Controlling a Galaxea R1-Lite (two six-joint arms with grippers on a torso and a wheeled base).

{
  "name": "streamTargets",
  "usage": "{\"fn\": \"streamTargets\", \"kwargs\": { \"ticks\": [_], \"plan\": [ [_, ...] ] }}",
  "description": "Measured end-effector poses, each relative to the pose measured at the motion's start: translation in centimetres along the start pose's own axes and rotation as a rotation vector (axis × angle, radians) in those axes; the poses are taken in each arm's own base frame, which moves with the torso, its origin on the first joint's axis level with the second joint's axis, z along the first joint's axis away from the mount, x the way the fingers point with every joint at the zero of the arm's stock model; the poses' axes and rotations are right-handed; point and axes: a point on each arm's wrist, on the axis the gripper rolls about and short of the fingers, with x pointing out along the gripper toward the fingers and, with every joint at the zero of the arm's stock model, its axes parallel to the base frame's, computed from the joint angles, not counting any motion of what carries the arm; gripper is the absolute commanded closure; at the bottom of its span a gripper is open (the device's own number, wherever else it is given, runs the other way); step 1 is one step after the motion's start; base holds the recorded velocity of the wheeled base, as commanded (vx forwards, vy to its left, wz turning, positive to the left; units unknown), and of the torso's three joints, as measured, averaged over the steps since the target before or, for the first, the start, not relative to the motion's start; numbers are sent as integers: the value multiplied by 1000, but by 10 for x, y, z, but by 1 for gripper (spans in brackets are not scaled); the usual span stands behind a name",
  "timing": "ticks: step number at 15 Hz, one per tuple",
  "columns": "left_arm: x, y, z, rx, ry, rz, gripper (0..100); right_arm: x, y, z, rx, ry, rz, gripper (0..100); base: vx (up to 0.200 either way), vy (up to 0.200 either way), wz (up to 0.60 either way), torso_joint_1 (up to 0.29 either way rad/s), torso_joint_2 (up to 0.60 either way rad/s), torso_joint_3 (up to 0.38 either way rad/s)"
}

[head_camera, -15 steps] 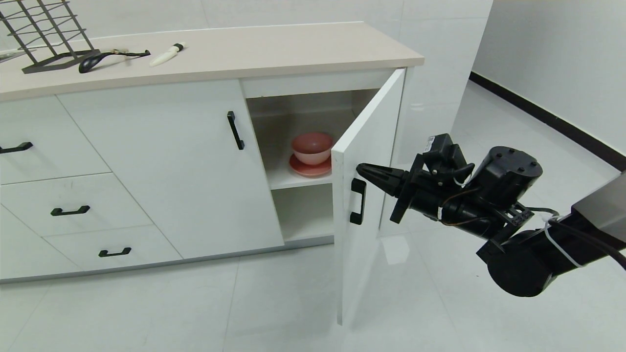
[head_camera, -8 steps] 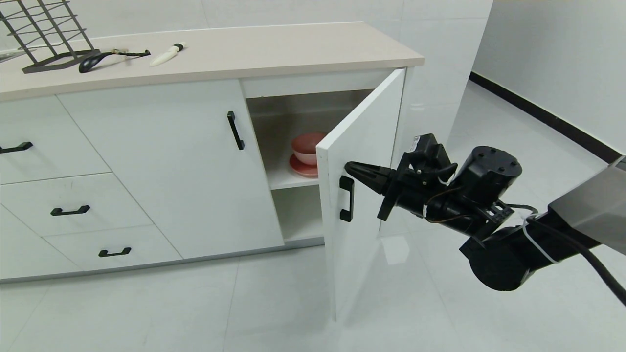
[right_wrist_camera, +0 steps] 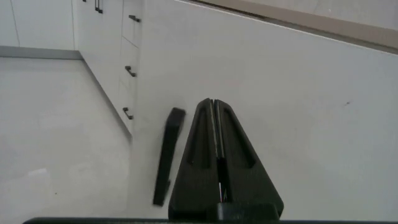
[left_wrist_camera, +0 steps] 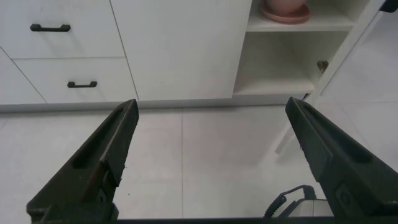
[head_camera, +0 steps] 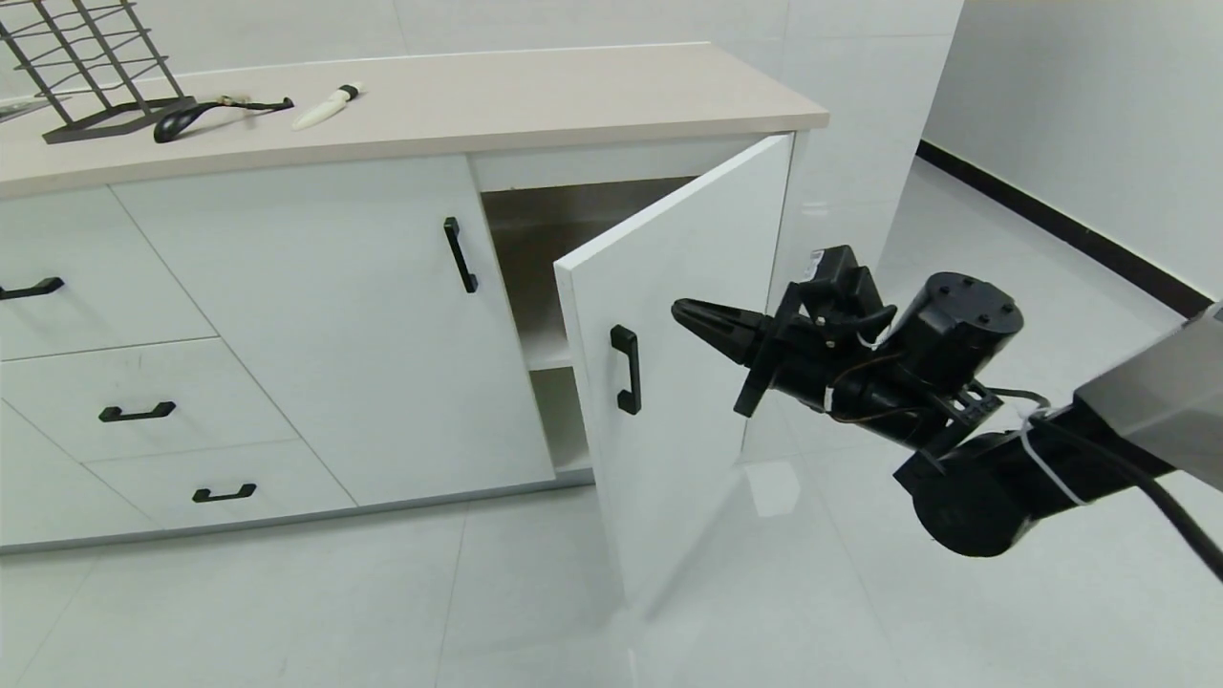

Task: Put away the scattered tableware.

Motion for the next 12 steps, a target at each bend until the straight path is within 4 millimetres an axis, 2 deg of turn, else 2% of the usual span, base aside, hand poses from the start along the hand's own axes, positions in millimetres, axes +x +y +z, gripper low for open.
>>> {"fn": "streamTargets", "kwargs": {
  "ticks": [3, 5, 7, 9, 12],
  "plan": [
    [0, 0, 0, 0, 0, 0, 0, -38, 14, 37, 7, 29, -3, 100, 0, 0, 0, 0, 0, 0],
    [0, 0, 0, 0, 0, 0, 0, -76, 26, 74, -9, 26, -22, 100, 0, 0, 0, 0, 0, 0],
    [0, 0, 0, 0, 0, 0, 0, -122, 39, 111, -53, 8, -65, 100, 0, 0, 0, 0, 0, 0],
    [0, 0, 0, 0, 0, 0, 0, -178, 59, 144, -126, -7, -145, 100, 0, 0, 0, 0, 0, 0],
    [0, 0, 0, 0, -1, 0, 0, -245, 102, 174, -234, -6, -273, 100, 0, 0, 0, 0, 0, 0]
  ]
}}
